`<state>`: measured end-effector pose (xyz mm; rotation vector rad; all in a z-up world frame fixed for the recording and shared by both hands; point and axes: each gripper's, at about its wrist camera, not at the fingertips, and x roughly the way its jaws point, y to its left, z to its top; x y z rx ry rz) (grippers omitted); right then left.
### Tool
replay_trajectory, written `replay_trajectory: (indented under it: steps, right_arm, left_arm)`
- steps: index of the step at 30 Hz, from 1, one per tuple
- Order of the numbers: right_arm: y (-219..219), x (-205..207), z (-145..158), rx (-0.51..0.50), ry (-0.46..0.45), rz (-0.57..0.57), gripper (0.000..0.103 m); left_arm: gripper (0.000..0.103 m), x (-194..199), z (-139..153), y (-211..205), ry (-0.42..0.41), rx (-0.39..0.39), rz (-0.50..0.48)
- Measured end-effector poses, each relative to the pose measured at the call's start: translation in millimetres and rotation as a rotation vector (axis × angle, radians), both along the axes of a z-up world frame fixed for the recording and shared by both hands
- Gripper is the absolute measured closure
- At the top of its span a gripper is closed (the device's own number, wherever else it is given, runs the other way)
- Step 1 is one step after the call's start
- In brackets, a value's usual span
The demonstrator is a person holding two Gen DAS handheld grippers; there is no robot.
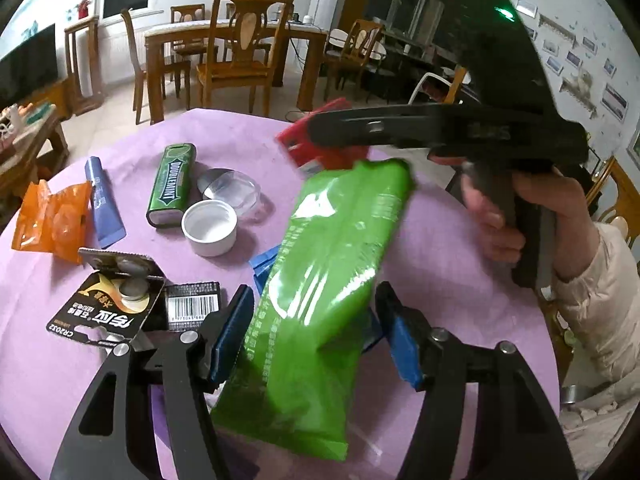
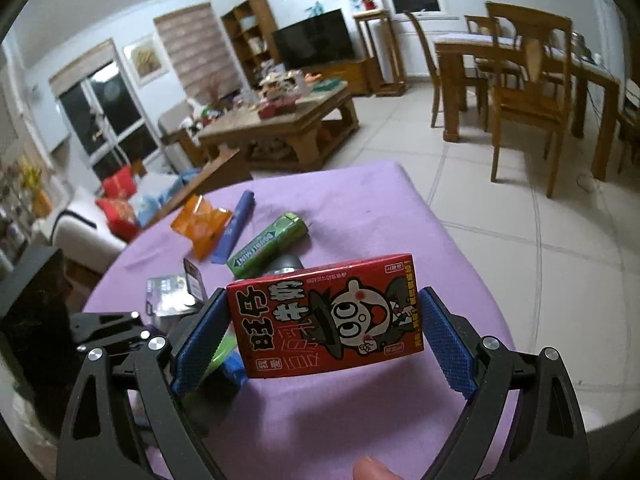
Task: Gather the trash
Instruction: 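Grasp the green bag with the left gripper while the right grasps the red snack box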
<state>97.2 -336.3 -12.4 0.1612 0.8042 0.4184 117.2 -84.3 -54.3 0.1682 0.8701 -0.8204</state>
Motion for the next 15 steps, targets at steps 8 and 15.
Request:
replay_trajectory:
  steps: [8, 15]
  right_arm:
    - [-23, -44, -6, 0.041, 0.029, -0.038, 0.012]
    - [-42, -90, -3, 0.086, 0.027, -0.056, 0.012]
  left_arm:
    - [0.037, 0, 5, 13, 0.047, -0.094, 0.054]
    - [0.043, 2, 7, 16, 0.043, -0.116, 0.062]
